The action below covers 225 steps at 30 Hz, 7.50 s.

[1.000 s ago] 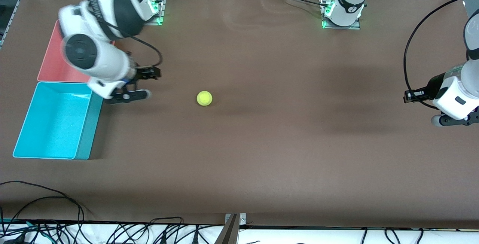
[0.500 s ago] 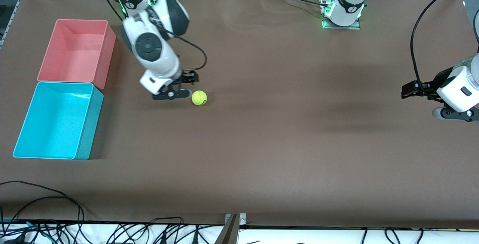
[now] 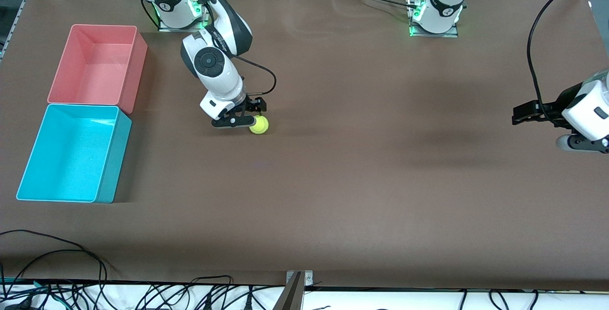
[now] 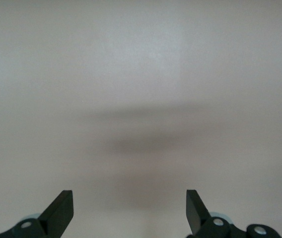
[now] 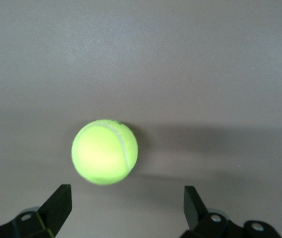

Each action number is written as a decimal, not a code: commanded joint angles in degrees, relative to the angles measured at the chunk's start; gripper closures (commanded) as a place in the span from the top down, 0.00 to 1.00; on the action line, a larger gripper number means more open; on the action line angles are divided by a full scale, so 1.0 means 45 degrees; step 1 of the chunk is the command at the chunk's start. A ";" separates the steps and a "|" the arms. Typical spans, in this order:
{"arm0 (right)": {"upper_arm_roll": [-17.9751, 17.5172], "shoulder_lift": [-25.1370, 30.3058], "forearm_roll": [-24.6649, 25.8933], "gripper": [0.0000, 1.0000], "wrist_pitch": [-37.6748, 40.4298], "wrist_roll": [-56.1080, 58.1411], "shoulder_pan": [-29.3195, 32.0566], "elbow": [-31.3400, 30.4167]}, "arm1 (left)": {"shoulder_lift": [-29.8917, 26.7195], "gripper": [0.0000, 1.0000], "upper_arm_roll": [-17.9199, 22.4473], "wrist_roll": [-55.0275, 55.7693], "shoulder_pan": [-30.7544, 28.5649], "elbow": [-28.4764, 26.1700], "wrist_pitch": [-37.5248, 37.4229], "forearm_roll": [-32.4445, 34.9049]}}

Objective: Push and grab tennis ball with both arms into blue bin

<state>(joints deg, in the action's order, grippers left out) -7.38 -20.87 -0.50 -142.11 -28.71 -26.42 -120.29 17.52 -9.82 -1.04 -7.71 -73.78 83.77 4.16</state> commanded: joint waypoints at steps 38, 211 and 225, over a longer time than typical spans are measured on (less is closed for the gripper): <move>0.0136 -0.1243 0.0013 0.28 -0.2233 -0.0203 -0.0632 0.0226 | -0.0281 1.00 0.0054 -0.0120 0.0053 0.0127 -0.0257 0.0053; 0.2913 0.5260 -0.0378 1.00 1.0252 0.6848 0.5009 0.4194 | -0.3132 1.00 0.3022 -0.0022 0.2651 -0.3077 0.0778 -0.1470; 0.1933 0.5262 0.0229 1.00 1.1227 0.5539 0.5539 0.4758 | -0.3054 1.00 0.3042 0.0017 0.2651 -0.2940 0.0758 -0.1451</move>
<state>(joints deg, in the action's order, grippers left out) 2.04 2.98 0.06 -91.96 -3.36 -3.17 -99.48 3.29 3.65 -0.69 4.50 -88.04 87.34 -1.22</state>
